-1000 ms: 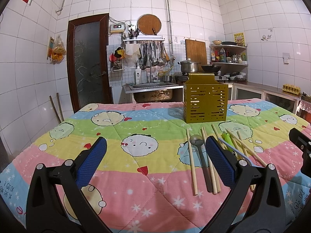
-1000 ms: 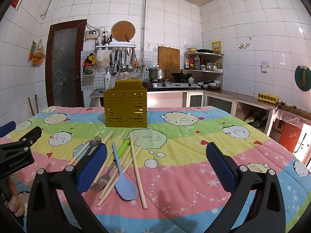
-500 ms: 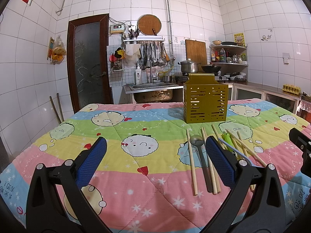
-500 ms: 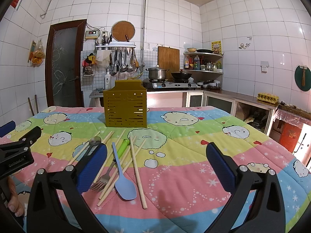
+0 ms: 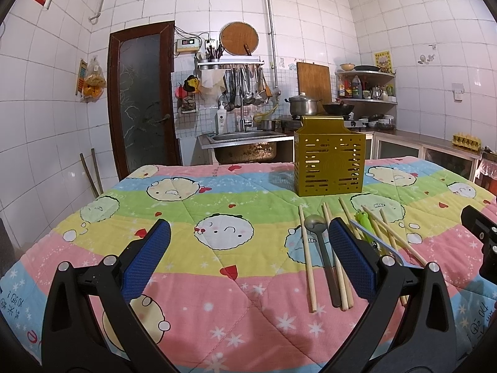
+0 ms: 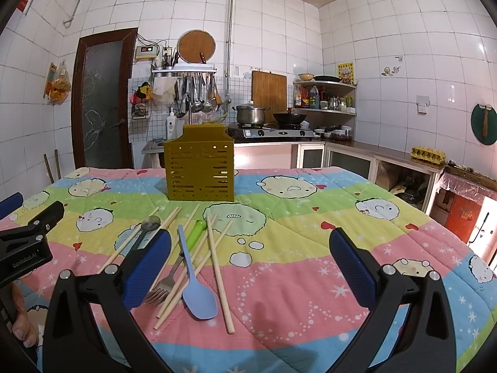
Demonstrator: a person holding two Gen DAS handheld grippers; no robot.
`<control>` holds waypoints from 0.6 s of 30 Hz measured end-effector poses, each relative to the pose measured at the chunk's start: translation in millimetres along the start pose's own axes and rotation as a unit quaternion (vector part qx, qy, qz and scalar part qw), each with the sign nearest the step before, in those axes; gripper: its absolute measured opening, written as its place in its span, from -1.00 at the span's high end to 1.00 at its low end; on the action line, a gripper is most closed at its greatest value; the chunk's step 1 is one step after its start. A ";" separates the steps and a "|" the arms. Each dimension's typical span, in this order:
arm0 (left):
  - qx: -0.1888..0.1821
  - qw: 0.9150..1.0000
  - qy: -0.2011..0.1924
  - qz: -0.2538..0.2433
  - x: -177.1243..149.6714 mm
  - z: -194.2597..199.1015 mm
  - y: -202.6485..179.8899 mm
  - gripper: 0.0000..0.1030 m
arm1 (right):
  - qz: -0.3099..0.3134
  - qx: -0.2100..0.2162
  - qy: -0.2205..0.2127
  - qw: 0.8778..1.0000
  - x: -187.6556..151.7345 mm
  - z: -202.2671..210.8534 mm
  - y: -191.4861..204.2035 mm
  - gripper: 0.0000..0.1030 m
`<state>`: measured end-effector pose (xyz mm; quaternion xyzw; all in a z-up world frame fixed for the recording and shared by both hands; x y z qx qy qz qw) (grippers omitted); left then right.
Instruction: Organize utensils
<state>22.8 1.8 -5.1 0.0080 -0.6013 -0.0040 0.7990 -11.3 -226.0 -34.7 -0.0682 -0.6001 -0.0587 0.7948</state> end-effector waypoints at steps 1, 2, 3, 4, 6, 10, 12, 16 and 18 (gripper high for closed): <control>-0.001 1.000 -0.001 -0.001 0.2 0.4 0.0 -0.90 | 0.001 -0.001 -0.001 1.000 0.0 0.4 0.9 -0.93; 0.000 1.000 -0.002 -0.003 0.4 0.7 0.1 -0.90 | 0.002 -0.001 -0.003 1.000 0.2 1.2 1.4 -0.93; 0.001 1.000 -0.002 -0.005 0.7 0.8 0.1 -0.90 | 0.003 0.001 -0.006 1.000 0.6 2.6 2.0 -0.93; 0.000 1.000 -0.001 -0.007 0.8 0.6 0.2 -0.90 | 0.003 0.004 -0.009 1.000 0.8 4.0 2.8 -0.93; -0.003 1.000 0.003 -0.008 1.1 -0.8 1.2 -0.90 | 0.003 0.004 -0.011 1.000 1.4 5.2 4.0 -0.93; -0.007 1.000 0.018 -0.005 -1.5 -4.8 -5.0 -0.90 | -0.016 0.022 0.010 1.000 -0.6 1.5 -0.6 -0.93; -0.011 1.000 0.029 -0.001 -1.2 -8.7 -3.6 -0.90 | -0.028 0.031 0.023 0.999 -2.2 -2.7 -4.1 -0.93; -0.030 0.998 0.049 0.008 -1.5 -16.2 -0.9 -0.90 | -0.043 0.028 0.026 0.998 -2.9 -4.0 -8.8 -0.93; -0.034 0.998 0.058 0.007 -1.0 -20.1 0.0 -0.90 | -0.041 0.027 0.032 0.998 -4.2 -6.4 -7.3 -0.93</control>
Point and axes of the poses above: each gripper's, at about its wrist camera, not at the fingertips, and z roughly against the way its jaws point, y to its left, x to its top, the point moved 2 cm from there along -z, roughly the way its jaws point, and after that the axes turned 3 degrees about z, right-handed, at the moved point
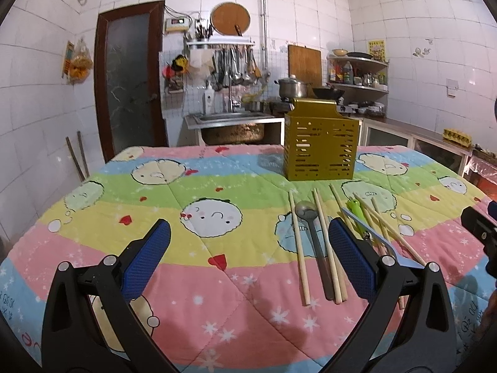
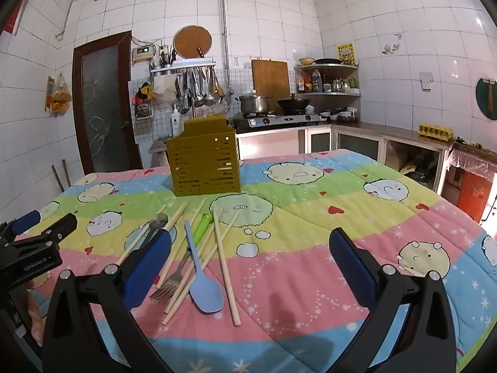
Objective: Organize utensils
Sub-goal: 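Grasp a wooden chopstick with the right tool while the left tool grasps another chopstick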
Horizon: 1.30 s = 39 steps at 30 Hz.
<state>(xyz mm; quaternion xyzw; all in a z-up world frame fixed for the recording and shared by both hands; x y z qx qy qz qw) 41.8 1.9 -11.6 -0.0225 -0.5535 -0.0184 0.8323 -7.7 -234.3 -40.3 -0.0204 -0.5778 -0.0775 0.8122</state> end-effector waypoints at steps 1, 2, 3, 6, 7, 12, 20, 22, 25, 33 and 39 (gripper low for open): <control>0.000 1.000 0.005 -0.004 0.3 -2.2 0.1 -0.90 | 0.002 -0.007 0.008 1.000 -0.5 -2.7 1.0 -0.93; -0.001 1.000 0.010 -0.009 0.6 -4.8 0.0 -0.90 | 0.003 -0.013 0.013 1.000 -0.4 -4.3 0.8 -0.93; -0.004 1.000 0.017 -0.014 0.4 -7.6 -0.1 -0.90 | 0.004 -0.018 0.018 1.000 -0.4 -6.3 1.3 -0.93; -0.025 0.998 0.044 -0.025 1.0 -16.4 -0.3 -0.90 | 0.011 -0.037 0.038 0.999 0.4 -13.6 2.9 -0.93; -0.036 0.998 0.050 -0.023 2.2 -18.9 0.5 -0.90 | 0.013 -0.044 0.045 0.998 1.2 -17.7 4.0 -0.93; -0.034 0.998 0.053 -0.015 21.0 -31.8 4.8 -0.90 | 0.019 -0.051 0.051 0.997 13.3 -30.3 6.9 -0.93; -0.030 0.996 0.079 -0.016 58.0 -82.6 0.4 -0.90 | 0.040 -0.045 0.105 0.993 44.9 -90.8 16.9 -0.93; -0.030 0.994 0.102 -0.015 60.4 -100.6 -1.6 -0.90 | 0.036 -0.054 0.128 0.990 47.5 -114.6 14.2 -0.93; -0.043 0.990 0.135 0.000 64.3 -129.4 -4.3 -0.90 | 0.027 -0.055 0.159 0.985 45.9 -142.7 10.8 -0.93; -0.046 0.979 0.199 0.000 58.8 -192.2 -21.6 -0.90 | 0.009 -0.064 0.212 0.975 29.9 -193.0 7.1 -0.72; -0.053 0.971 0.232 0.005 47.5 -216.3 -30.1 -0.72 | -0.002 -0.058 0.235 0.970 25.9 -204.6 11.2 -0.45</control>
Point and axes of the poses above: each gripper's, at about its wrist camera, not at the fingertips, and z roughly against the way its jaws point, y to its left, x to its top, the point moved 2 cm from there along -z, roughly the way its jaws point, and after that the axes turned 3 degrees about z, right-handed, at the moved point
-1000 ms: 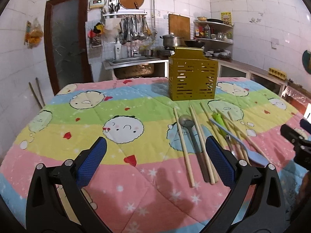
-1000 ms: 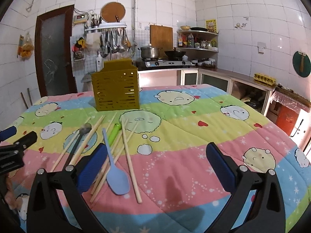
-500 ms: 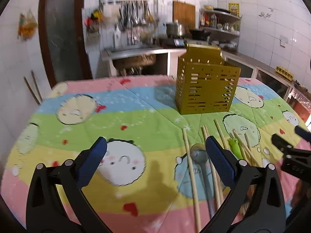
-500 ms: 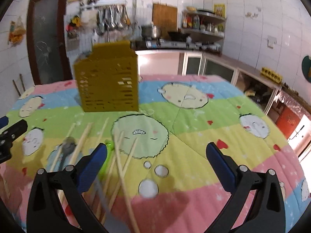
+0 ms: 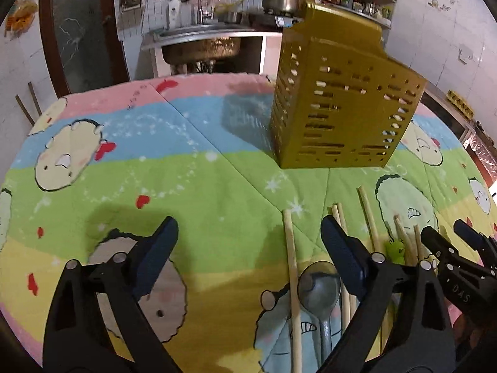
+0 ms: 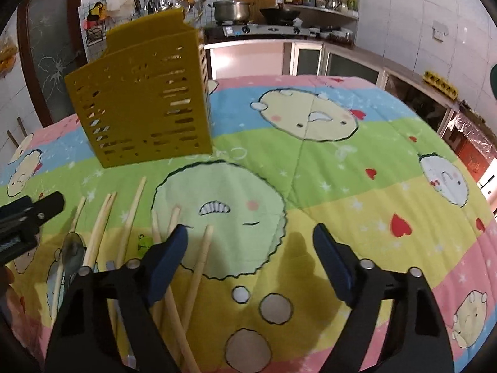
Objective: Organize utensils
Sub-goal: 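Grasp a wooden chopstick with the right tool while the left tool grasps another chopstick, then carry both chopsticks over the yellow holder and open both tools to drop them in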
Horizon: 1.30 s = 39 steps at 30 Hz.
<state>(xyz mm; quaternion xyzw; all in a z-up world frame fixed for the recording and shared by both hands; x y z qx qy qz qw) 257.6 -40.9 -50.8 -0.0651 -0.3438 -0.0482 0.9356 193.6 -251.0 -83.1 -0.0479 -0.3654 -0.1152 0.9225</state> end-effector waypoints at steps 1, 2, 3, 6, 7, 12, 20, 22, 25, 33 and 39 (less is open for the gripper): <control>-0.001 1.000 0.002 -0.001 -1.7 -1.7 -0.2 -0.70 | 0.003 -0.003 0.005 1.000 -1.4 -2.2 2.1 -0.40; -0.002 1.000 0.005 -0.003 -3.9 -4.2 -0.9 -0.68 | 0.003 -0.003 0.009 1.000 -1.8 -4.4 2.5 -0.29; -0.001 1.000 0.009 -0.007 -7.2 -7.8 -2.2 -0.63 | 0.002 -0.001 0.014 1.000 -3.4 -6.0 3.8 -0.19; -0.001 1.000 0.027 -0.011 -14.4 -16.8 -4.3 -0.42 | -0.006 0.006 0.023 1.000 -6.4 -7.7 4.3 -0.07; -0.004 1.000 0.028 -0.009 -15.8 -17.6 -4.6 -0.41 | -0.006 0.004 0.023 1.000 -6.7 -6.8 5.1 -0.06; -0.012 0.999 0.035 -0.003 -12.8 -18.2 -5.4 -0.11 | -0.002 0.010 0.034 0.999 -7.1 -7.8 11.3 0.19; -0.028 0.998 0.060 0.008 -7.5 -22.1 -1.9 0.30 | -0.009 0.023 0.046 0.999 -6.9 -9.3 17.4 0.52; -0.026 0.998 0.063 0.004 -7.4 -23.9 -5.8 0.44 | -0.012 0.022 0.045 0.999 -5.7 -10.4 19.5 0.62; -0.033 0.997 0.065 -0.005 -7.2 -24.9 -11.4 0.77 | -0.012 0.024 0.041 0.999 -3.6 -12.5 22.0 0.80; -0.033 0.998 0.050 -0.001 -5.5 -20.3 -14.3 0.90 | -0.027 0.036 0.021 0.999 9.4 -8.2 10.9 0.83; -0.040 0.999 -0.004 0.003 2.7 16.0 -15.3 0.91 | -0.040 0.048 -0.017 0.998 22.9 16.8 -2.5 0.84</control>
Point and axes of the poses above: each gripper's, at about its wrist camera, not at the fingertips, and z roughly against the way its jaws point, y to its left, x to its top, the point moved 2 cm from there along -z, roughly the way its jaws point, and after that the axes turned 3 degrees about z, right-handed, at the moved point
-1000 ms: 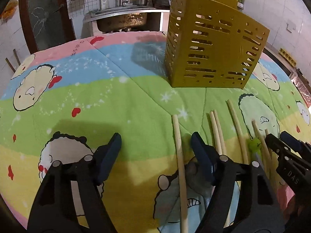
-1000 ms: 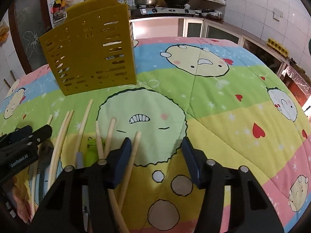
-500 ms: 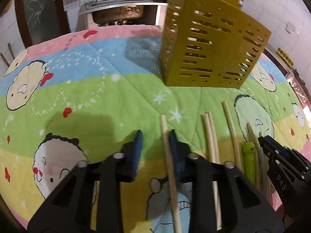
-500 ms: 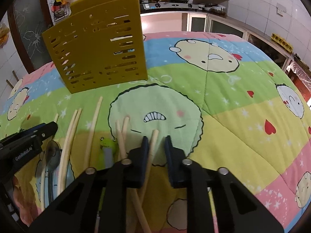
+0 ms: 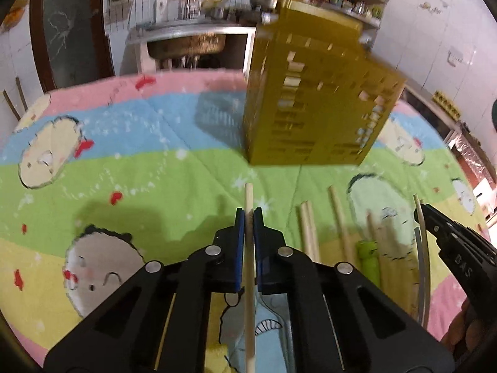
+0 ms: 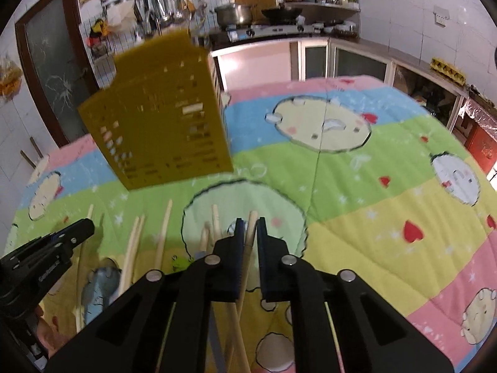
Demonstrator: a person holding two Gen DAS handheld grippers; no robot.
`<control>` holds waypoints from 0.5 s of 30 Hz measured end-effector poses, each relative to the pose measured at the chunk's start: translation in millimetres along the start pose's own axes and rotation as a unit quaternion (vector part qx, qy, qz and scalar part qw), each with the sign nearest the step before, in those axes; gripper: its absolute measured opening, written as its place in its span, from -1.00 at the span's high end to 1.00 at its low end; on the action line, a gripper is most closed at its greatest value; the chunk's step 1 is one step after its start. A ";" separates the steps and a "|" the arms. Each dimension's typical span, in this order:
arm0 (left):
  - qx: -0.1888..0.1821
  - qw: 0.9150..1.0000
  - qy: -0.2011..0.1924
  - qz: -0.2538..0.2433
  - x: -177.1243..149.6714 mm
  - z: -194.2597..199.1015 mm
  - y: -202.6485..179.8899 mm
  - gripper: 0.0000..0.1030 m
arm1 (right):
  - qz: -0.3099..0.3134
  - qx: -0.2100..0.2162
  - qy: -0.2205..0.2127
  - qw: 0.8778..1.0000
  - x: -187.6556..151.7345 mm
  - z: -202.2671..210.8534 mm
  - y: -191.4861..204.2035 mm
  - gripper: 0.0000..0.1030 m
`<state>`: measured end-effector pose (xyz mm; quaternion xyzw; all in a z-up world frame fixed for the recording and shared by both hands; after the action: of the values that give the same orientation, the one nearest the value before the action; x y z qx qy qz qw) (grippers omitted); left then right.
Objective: Organize utensils
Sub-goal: 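Carry both chopsticks over the yellow holder and open both tools to drop them in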
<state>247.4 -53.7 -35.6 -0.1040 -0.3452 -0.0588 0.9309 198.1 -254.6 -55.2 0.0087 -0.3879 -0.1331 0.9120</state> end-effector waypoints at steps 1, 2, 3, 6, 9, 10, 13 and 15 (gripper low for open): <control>0.000 1.000 -0.012 -0.002 1.5 8.8 -1.2 0.91 | -0.001 0.003 -0.009 1.000 2.6 6.1 -1.6 0.84; 0.000 1.000 -0.020 -0.003 2.4 15.1 -1.8 0.91 | -0.003 0.004 -0.018 1.000 4.8 11.8 -3.3 0.84; -0.002 0.999 -0.033 -0.003 4.0 24.8 -2.2 0.91 | -0.004 0.007 -0.028 1.000 7.1 17.3 -4.9 0.84; -0.009 0.998 -0.059 0.002 8.4 48.6 -0.3 0.91 | -0.003 0.011 -0.059 0.998 14.2 37.8 -7.9 0.84; -0.013 0.996 -0.088 0.007 11.9 73.1 1.4 0.91 | 0.001 0.015 -0.086 0.996 20.6 57.3 -9.1 0.84; -0.013 0.995 -0.095 0.007 12.9 78.3 2.1 0.91 | 0.002 0.016 -0.094 0.995 22.1 62.8 -9.5 0.84; -0.017 0.993 -0.117 0.005 14.8 97.9 0.5 0.91 | 0.008 0.016 -0.123 0.992 26.4 81.8 -8.7 0.85; -0.016 0.991 -0.136 0.000 16.3 110.9 -3.0 0.91 | 0.011 0.019 -0.140 0.990 28.3 93.4 -8.3 0.86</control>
<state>189.3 -31.2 57.6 -0.1262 -0.4677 -0.0498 0.8734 148.6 -261.5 29.1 0.0027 -0.5144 -0.1158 0.8497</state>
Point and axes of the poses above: each gripper's, at about its wrist camera, not at the fingertips, and z roughly against the way its jaws point, y to its left, x to its top, the point moved 2 cm from there along -z, roughly the way its jaws point, and after that the axes turned 3 degrees about z, right-handed, at the moved point
